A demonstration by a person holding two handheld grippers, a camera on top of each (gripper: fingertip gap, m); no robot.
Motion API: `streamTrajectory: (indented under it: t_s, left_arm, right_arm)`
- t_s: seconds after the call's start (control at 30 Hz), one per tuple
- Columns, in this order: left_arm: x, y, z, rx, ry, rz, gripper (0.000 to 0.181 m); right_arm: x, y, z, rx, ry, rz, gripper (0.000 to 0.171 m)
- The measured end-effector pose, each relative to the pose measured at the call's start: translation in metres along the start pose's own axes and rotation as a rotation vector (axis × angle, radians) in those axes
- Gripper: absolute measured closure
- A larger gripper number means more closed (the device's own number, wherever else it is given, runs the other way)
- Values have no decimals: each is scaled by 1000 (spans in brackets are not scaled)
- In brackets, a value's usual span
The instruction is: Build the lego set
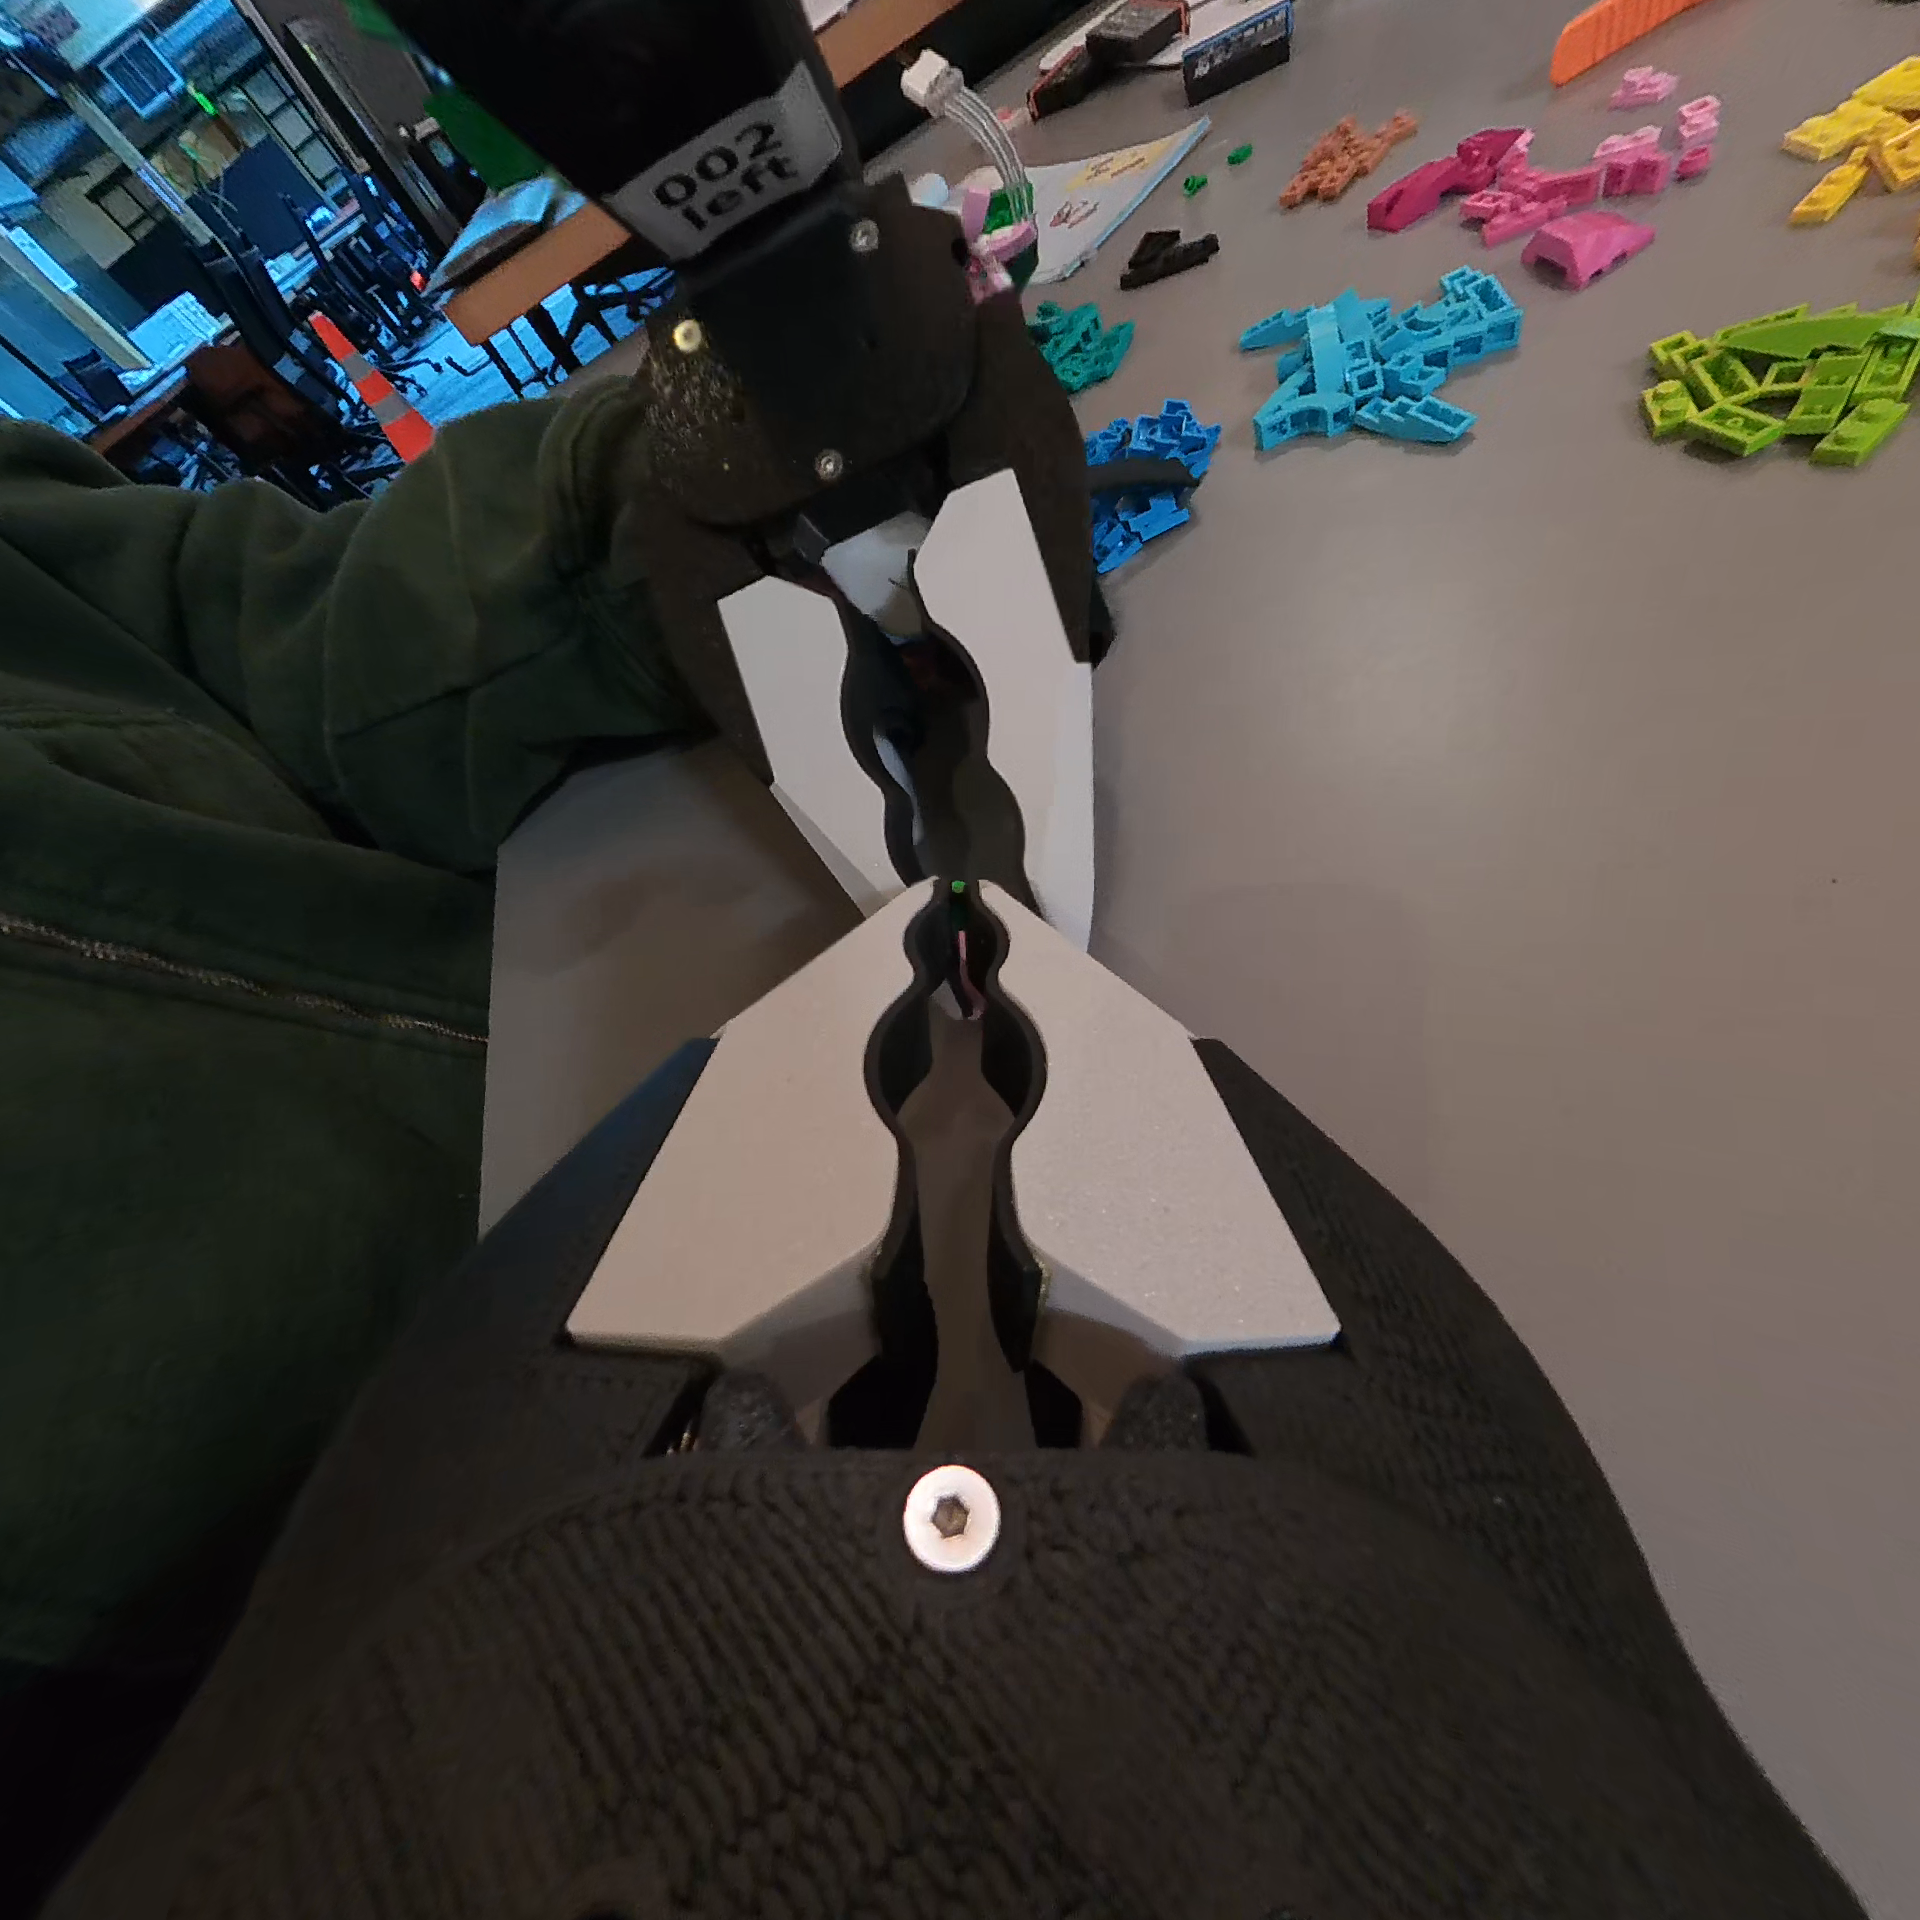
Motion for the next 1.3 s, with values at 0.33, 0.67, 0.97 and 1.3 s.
streamTrajectory:
  t_s: [0.33,0.67,0.97,1.3]
  left_arm:
    - [0,1,-1,-51,-4,18,163]
    - [0,0,-1,-30,32,-3,163]
    - [-2,5,2,13,109,-91,163]
    - [-4,11,5,30,136,-123,164]
  right_arm:
    - [3,0,0,-9,-29,-18,171]
    - [3,0,-1,-33,-81,-24,171]
    - [7,4,-12,-120,-209,-77,171]
    - [9,11,-21,-172,-265,-131,171]
Point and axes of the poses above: each gripper's, where its closed fingertips meet, x out along the fingers, y out of its top, z = x × y across the jaws, the point moved 10 cm from there along -x, back along the fingers, and after that the axes turned 6 degrees about x, right-handed, at the moved point
